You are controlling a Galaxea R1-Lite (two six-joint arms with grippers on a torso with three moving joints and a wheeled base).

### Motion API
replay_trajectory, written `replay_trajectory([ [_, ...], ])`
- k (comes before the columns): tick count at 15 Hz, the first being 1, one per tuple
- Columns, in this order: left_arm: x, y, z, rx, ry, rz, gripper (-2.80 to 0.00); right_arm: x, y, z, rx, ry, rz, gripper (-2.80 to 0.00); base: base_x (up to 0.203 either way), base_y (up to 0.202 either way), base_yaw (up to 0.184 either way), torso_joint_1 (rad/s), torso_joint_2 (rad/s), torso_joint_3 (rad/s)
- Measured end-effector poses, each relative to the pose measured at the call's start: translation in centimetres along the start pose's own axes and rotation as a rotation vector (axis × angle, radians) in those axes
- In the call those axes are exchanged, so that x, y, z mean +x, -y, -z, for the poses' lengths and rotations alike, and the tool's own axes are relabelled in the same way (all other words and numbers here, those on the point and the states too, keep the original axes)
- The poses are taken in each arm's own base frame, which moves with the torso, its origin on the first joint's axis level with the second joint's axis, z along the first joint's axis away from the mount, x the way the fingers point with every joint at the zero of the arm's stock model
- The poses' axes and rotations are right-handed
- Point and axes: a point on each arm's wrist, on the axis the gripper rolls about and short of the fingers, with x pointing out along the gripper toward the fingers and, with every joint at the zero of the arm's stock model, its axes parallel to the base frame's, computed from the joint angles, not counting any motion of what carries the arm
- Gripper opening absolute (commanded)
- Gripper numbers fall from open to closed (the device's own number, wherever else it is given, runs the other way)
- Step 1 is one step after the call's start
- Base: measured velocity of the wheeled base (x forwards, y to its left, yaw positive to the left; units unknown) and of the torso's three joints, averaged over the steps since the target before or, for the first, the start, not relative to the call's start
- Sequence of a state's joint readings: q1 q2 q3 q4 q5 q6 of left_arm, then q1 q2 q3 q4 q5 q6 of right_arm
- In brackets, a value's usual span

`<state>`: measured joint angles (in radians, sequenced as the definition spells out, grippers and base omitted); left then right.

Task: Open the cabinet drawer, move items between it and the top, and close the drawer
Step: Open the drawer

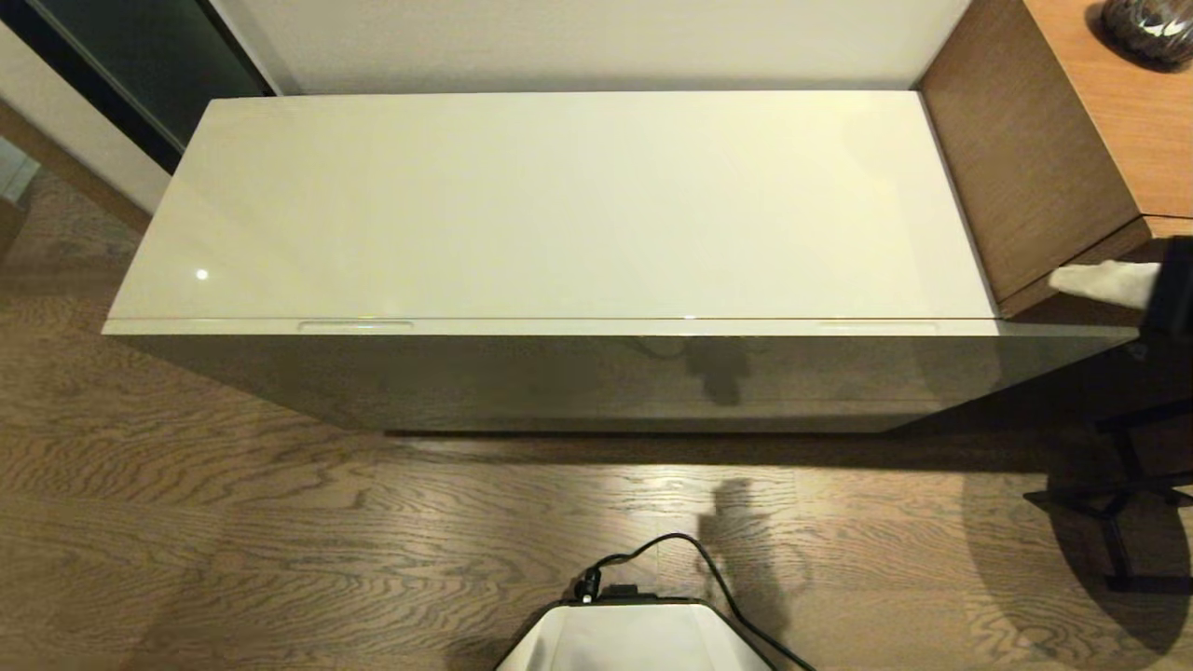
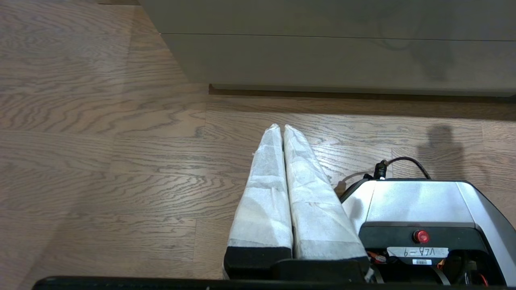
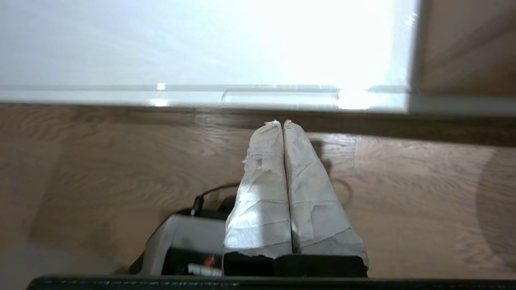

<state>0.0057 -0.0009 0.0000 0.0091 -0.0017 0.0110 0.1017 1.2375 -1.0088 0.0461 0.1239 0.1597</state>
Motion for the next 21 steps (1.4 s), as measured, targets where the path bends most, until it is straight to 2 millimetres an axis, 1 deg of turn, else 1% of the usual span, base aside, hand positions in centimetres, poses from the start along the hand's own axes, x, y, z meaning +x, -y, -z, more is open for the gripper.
replay_trajectory([
  [1, 0.0, 0.0, 0.0, 0.000, 0.000, 0.000, -2.80, 2.0, 0.1, 0.1, 0.001, -0.012, 0.002, -2.80, 0.000, 0.000, 0.000, 0.000, 0.00, 0.000],
  [2, 0.0, 0.0, 0.0, 0.000, 0.000, 0.000, -2.80, 3.6, 0.1, 0.4, 0.002, -0.029, 0.000, -2.80, 0.000, 0.000, 0.000, 0.000, 0.00, 0.000],
  [4, 0.0, 0.0, 0.0, 0.000, 0.000, 0.000, -2.80, 6.2, 0.3, 1.1, 0.014, -0.068, -0.002, -2.80, 0.000, 0.000, 0.000, 0.000, 0.00, 0.000],
  [6, 0.0, 0.0, 0.0, -0.001, 0.000, 0.000, -2.80, 8.3, 0.5, 1.7, 0.064, -0.082, 0.006, -2.80, 0.000, 0.000, 0.000, 0.000, 0.00, 0.000],
  [8, 0.0, 0.0, 0.0, -0.001, 0.000, 0.000, -2.80, 9.7, 0.5, 2.6, 0.106, -0.121, 0.031, -2.80, 0.000, 0.000, 0.000, 0.000, 0.00, 0.000],
  [12, 0.0, 0.0, 0.0, 0.000, 0.000, 0.000, -2.80, 11.4, 0.6, 3.9, 0.129, -0.170, 0.067, -2.80, 0.000, 0.000, 0.000, 0.000, 0.00, 0.000],
  [14, 0.0, 0.0, 0.0, 0.000, 0.000, 0.000, -2.80, 11.8, 0.6, 3.8, 0.143, -0.168, 0.068, -2.80, 0.000, 0.000, 0.000, 0.000, 0.00, 0.000],
  [17, 0.0, 0.0, 0.0, -0.001, 0.000, 0.000, -2.80, 11.9, 0.5, 3.4, 0.143, -0.155, 0.064, -2.80, 0.000, 0.000, 0.000, 0.000, 0.00, 0.000],
  [21, 0.0, 0.0, 0.0, 0.000, 0.000, 0.000, -2.80, 12.1, 0.5, 3.4, 0.151, -0.158, 0.065, -2.80, 0.000, 0.000, 0.000, 0.000, 0.00, 0.000],
])
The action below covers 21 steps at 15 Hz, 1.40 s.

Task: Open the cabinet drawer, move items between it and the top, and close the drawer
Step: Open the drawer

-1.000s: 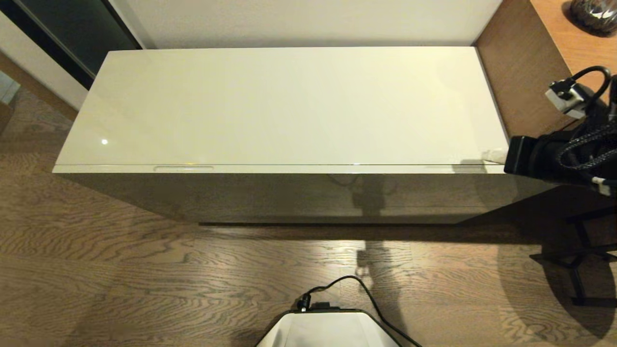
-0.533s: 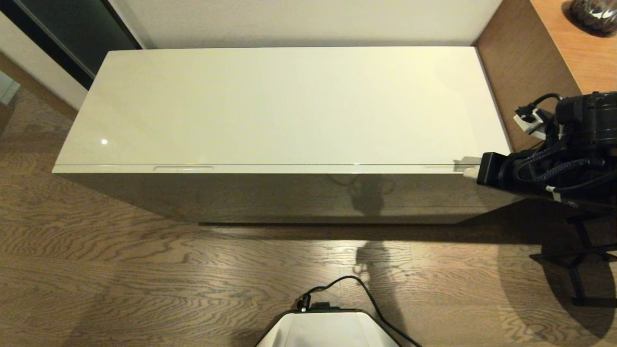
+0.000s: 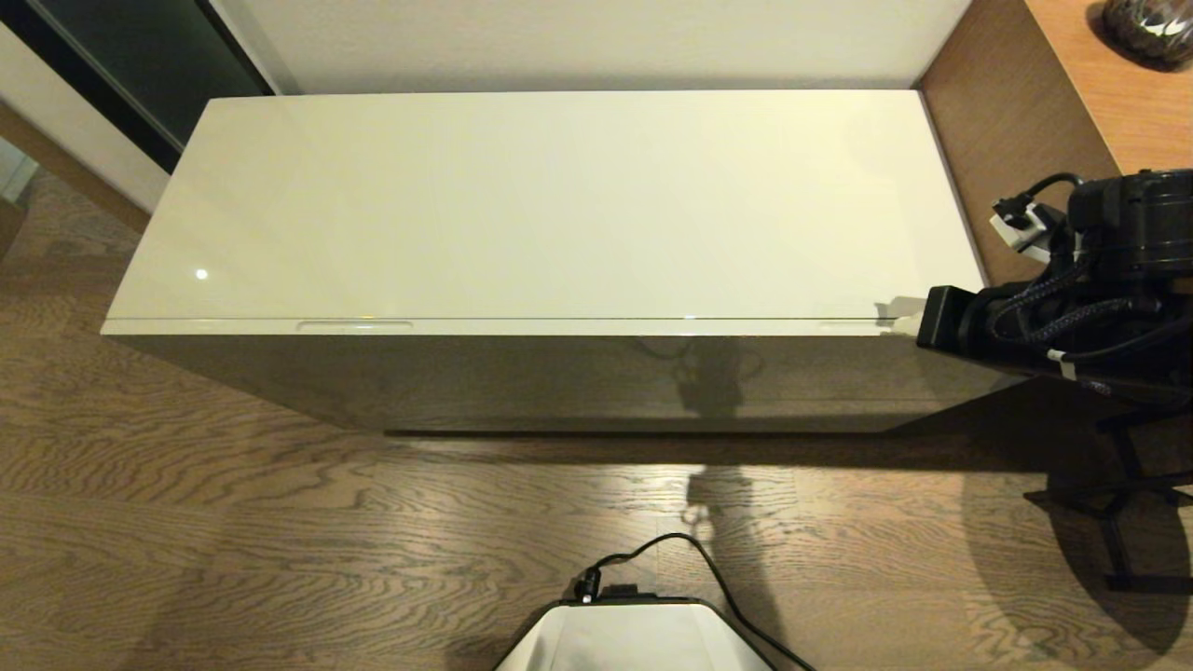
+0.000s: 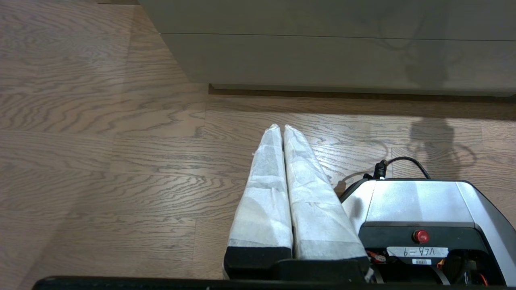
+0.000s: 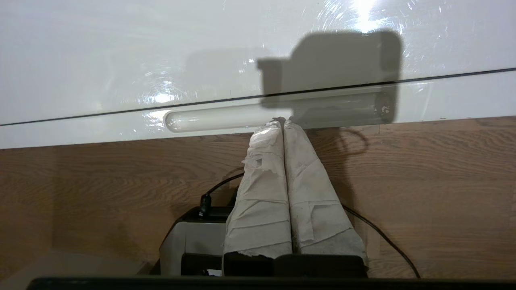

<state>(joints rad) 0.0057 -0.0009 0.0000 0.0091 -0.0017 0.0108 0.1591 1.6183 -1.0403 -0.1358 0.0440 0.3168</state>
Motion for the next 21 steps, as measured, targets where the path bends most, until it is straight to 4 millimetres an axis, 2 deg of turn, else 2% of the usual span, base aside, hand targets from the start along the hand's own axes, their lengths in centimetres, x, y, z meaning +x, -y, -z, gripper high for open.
replay_trajectory([
  [7, 0.0, 0.0, 0.0, 0.000, 0.000, 0.000, -2.80, 0.8, 0.0, -0.5, 0.003, 0.073, 0.042, -2.80, 0.000, 0.000, 0.000, 0.000, 0.00, 0.000],
  [21, 0.0, 0.0, 0.0, 0.000, 0.000, 0.000, -2.80, 2.0, 0.2, 0.0, 0.040, 0.045, 0.055, -2.80, 0.000, 0.000, 0.000, 0.000, 0.00, 0.000],
])
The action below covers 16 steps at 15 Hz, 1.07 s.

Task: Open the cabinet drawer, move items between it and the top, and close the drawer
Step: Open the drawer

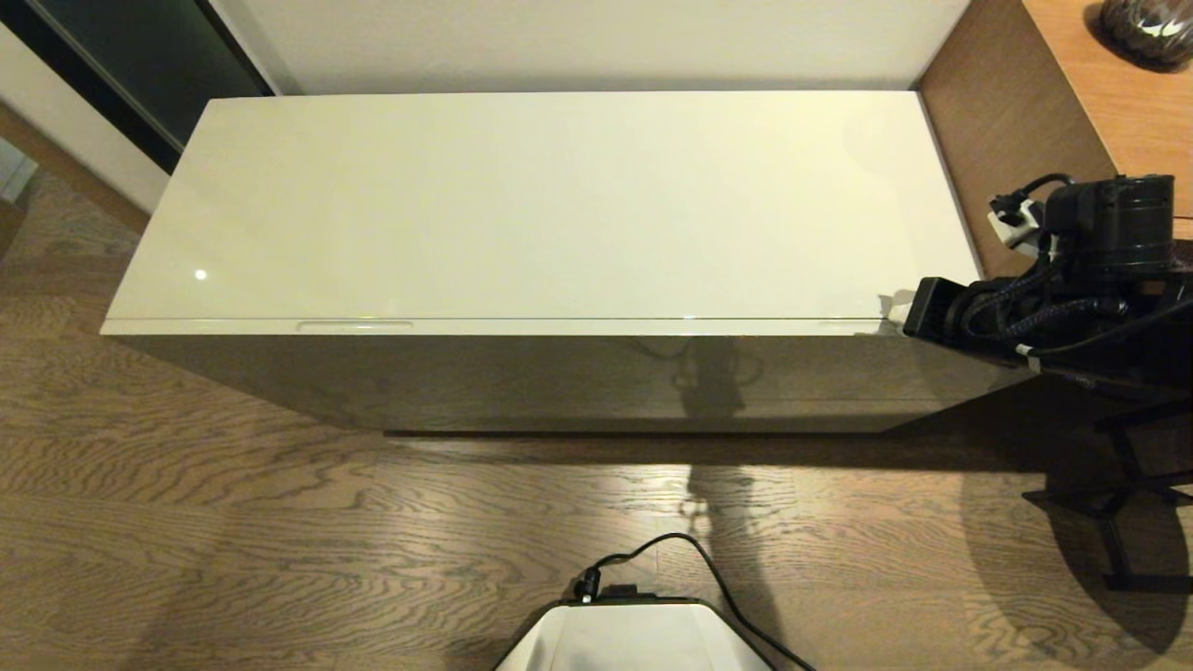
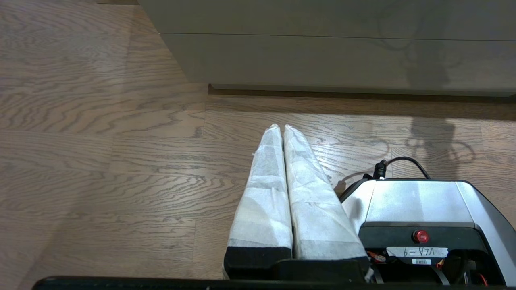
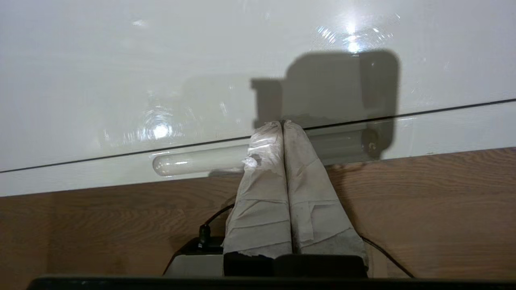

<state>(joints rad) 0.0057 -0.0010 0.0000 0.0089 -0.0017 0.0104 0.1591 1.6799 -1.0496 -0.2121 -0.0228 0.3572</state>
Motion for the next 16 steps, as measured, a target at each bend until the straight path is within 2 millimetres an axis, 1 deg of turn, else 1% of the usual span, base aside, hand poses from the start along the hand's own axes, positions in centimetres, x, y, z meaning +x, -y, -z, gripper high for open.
replay_trajectory([
  [3, 0.0, 0.0, 0.0, 0.000, 0.000, 0.000, -2.80, 0.3, 0.3, 0.8, 0.000, -0.035, 0.011, -2.80, 0.000, 0.000, 0.000, 0.000, 0.00, 0.000],
  [10, 0.0, 0.0, 0.0, 0.000, 0.000, 0.000, -2.80, 0.9, 1.3, 3.6, 0.060, -0.133, 0.046, -2.80, 0.000, 0.000, 0.000, 0.000, 0.00, 0.000],
  [13, 0.0, 0.0, 0.0, 0.001, 0.000, 0.000, -2.80, 0.6, 1.7, 5.0, 0.066, -0.183, 0.061, -2.80, 0.000, 0.000, 0.000, 0.000, 0.00, 0.000],
  [16, 0.0, 0.0, 0.0, 0.000, 0.000, -0.001, -2.80, -0.4, 2.1, 6.2, 0.064, -0.229, 0.074, -2.80, 0.000, 0.000, 0.000, 0.000, 0.00, 0.000],
])
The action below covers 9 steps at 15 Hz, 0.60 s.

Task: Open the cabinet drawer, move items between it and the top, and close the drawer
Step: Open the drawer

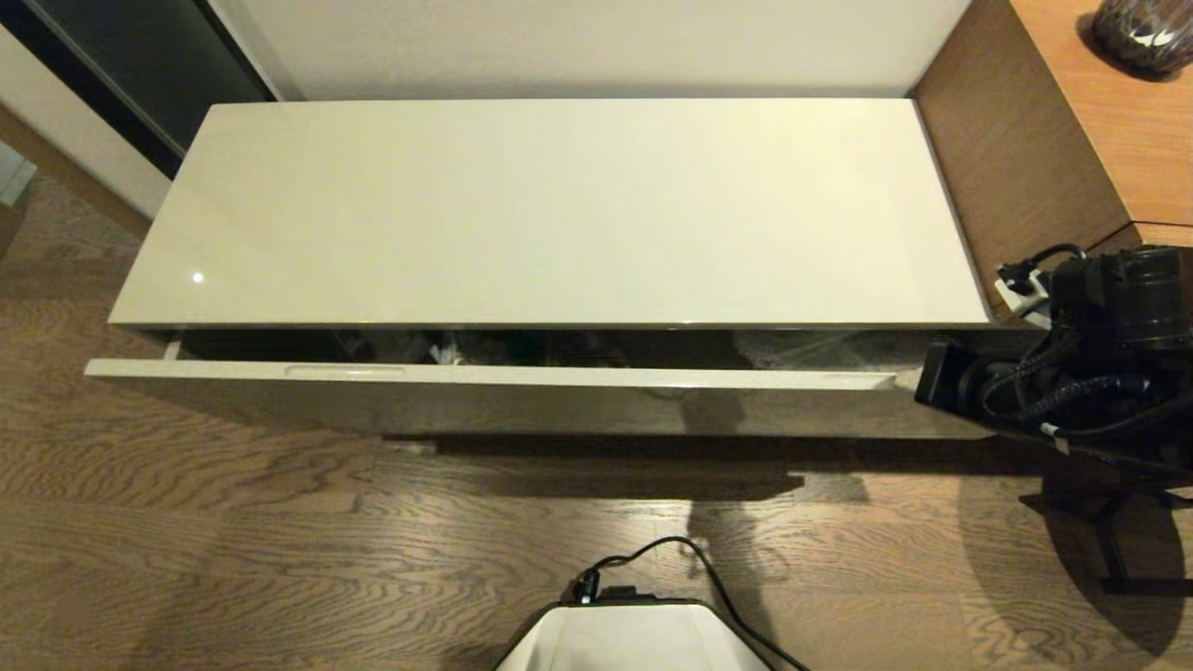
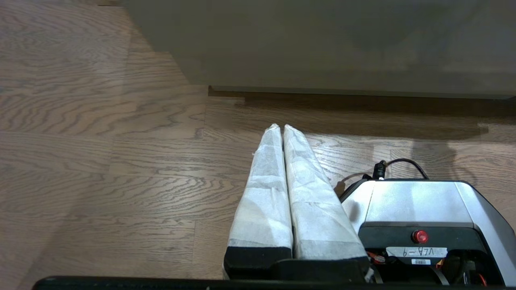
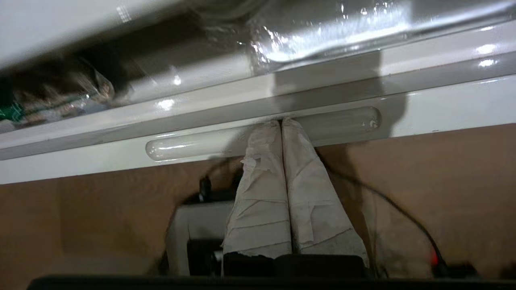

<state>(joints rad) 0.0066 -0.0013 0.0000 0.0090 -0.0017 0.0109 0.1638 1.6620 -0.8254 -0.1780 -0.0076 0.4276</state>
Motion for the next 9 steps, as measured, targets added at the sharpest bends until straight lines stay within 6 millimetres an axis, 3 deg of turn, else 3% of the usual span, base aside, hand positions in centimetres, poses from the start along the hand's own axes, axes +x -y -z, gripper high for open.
replay_trajectory([
  [2, 0.0, 0.0, 0.0, 0.000, 0.000, 0.000, -2.80, -1.1, 0.2, 1.0, -0.006, -0.051, 0.015, -2.80, 0.000, 0.000, 0.000, 0.000, 0.00, 0.000],
  [4, 0.0, 0.0, 0.0, 0.000, 0.000, 0.000, -2.80, -3.6, 0.1, 1.9, -0.003, -0.081, 0.013, -2.80, 0.000, 0.000, 0.000, 0.000, 0.00, 0.000],
  [9, 0.0, 0.0, 0.0, 0.000, -0.001, 0.001, -2.80, -12.6, 0.7, 4.5, 0.028, -0.107, -0.017, -2.80, 0.000, 0.000, 0.000, 0.000, 0.00, 0.000],
])
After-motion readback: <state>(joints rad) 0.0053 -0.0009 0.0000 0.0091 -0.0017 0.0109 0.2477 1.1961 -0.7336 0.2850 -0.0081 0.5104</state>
